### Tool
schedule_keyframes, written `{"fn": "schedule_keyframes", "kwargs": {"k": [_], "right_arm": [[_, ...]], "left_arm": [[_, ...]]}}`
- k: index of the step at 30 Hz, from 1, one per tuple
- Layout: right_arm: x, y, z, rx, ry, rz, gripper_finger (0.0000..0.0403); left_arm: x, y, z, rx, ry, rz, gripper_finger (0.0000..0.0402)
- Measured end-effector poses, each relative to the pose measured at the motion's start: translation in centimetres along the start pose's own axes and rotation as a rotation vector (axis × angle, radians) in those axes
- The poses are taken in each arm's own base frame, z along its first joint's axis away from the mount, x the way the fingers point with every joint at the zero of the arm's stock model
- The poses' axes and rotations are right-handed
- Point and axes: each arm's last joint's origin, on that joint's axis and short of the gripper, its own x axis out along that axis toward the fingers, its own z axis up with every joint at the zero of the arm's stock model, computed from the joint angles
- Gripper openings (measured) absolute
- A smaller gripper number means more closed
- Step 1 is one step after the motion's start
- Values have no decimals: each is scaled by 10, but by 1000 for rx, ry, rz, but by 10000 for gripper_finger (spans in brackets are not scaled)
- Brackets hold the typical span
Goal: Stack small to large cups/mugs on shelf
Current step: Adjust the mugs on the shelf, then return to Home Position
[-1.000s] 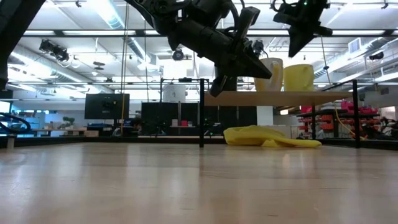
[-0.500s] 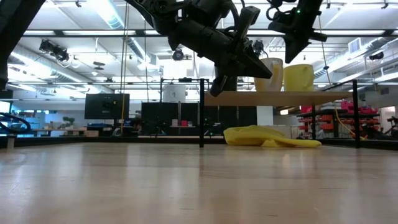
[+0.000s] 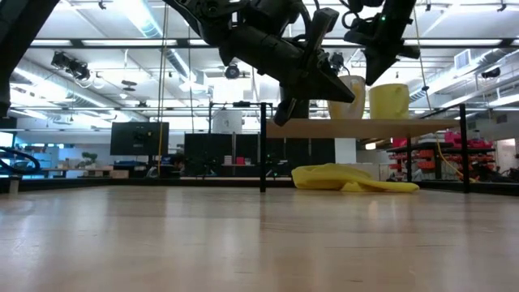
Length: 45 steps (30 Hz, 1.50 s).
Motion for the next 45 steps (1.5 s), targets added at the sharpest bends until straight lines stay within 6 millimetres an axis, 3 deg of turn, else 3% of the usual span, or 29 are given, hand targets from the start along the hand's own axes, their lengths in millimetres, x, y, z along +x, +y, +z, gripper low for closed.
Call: {"fn": "schedule_keyframes", "kwargs": {"k": [8,16,22,34,40,45], "right_arm": [[11,6,3,-24,29,11,0],[-10,-5,-1,3,-47,7,0],[-35,-19,-12,55,-84,43,1],[-110,-45,-56,79,-222,393,7],[-133,-59,-75,120,-245,539,20],[-143,-67,-85,111,-261,611,20]], "left_arm": [[0,1,-1,-4,8,7,21],[0,1,-2,-5,16,13,14],[-1,1,-1,-4,14,11,12],[-8,-6,3,-5,18,-29,16],[-29,-19,16,19,-28,-60,10],[-68,-36,35,90,-90,-70,18]]}}
